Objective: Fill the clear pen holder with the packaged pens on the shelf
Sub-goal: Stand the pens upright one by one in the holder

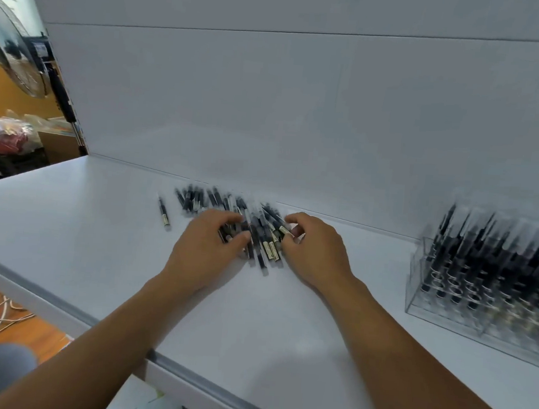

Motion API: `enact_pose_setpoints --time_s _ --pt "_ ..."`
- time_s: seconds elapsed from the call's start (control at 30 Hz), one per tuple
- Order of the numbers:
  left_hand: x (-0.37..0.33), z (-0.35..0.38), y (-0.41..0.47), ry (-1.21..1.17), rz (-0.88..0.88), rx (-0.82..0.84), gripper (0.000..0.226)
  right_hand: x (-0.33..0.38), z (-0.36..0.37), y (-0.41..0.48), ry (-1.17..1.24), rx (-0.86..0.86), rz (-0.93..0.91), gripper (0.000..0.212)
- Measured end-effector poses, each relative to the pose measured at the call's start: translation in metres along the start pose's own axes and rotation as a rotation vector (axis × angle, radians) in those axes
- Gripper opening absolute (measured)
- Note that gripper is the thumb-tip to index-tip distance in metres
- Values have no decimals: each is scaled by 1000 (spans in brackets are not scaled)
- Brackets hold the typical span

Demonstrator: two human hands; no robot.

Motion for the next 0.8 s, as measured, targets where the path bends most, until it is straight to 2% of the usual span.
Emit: enact_pose_setpoints --time_s 0.13,0.23,0.33,0.47,0.8 --pt "13 -7 12 222 -261 115 67 0 3 0 -15 20 -40 29" --pt "12 -7 22 298 -313 167 74 0 1 0 7 -11 -32 26" --pt "7 -5 29 355 -325 214 68 -4 0 0 135 -18 -30 22" --pt "0 -8 31 284 -343 240 59 -6 -1 4 324 2 -7 23" --pt "2 -7 59 170 -420 306 38 -12 5 9 501 3 28 22"
Point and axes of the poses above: each hand's wrist, its own y-axis towards the middle knuckle, its own z-axis out of the palm, x = y × z, the point moved 3 cm from there along y, towards the middle knuckle, and after that the axes turned 14 degrees about x, right-handed, at the moved point
